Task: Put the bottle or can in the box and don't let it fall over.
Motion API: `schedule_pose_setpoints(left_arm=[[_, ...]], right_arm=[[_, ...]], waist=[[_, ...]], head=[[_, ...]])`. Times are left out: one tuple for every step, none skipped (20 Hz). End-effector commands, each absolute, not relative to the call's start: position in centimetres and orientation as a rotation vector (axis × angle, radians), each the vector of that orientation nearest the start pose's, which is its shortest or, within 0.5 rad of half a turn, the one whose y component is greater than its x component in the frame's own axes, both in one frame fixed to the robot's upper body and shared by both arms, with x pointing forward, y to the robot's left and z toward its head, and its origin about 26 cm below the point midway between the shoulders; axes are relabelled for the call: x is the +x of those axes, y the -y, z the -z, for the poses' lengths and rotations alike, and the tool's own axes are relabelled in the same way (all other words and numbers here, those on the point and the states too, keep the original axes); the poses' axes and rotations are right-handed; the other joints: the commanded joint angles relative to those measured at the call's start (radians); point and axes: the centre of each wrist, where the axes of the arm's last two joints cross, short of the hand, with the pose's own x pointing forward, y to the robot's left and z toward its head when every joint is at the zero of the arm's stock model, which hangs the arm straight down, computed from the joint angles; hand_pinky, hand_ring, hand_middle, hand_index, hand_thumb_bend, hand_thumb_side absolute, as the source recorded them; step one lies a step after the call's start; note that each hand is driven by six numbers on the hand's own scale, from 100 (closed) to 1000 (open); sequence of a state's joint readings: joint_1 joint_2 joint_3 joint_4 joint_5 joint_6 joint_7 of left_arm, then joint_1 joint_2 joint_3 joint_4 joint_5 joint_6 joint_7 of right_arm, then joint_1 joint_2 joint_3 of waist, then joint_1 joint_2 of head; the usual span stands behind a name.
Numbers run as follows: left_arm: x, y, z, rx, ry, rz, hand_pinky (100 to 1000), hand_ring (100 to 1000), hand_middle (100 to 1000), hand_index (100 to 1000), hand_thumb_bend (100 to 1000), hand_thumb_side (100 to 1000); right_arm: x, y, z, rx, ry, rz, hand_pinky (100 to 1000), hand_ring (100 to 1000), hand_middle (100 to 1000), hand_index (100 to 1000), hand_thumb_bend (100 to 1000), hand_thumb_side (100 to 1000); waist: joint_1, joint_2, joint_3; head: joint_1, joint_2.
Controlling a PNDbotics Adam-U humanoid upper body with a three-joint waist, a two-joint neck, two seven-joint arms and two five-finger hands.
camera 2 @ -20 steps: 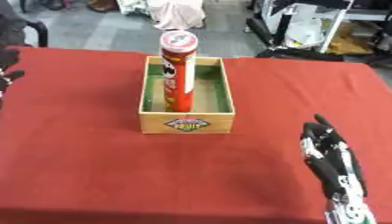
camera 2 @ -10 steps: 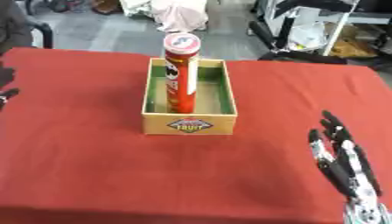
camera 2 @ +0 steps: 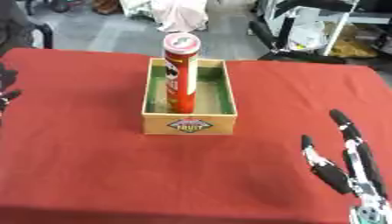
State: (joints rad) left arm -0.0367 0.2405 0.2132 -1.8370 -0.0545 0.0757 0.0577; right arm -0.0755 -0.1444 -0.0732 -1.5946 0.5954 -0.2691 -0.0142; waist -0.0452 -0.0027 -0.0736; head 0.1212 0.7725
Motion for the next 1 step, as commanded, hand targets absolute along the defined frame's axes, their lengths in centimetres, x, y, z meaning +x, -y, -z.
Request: schedule_pose_setpoints(left_arm=[[27.51,-33.80,-10.44,0.449,1.835,0.046,893,929,823,959,384,859]], right_arm=[[29.69,28.95,-2.65,-0.635,1.842,-0.601,1000,1000,1000,1000,236,607]], waist=[[0.003,-0.012,0.001]], head=[[-0.002,-0.003]])
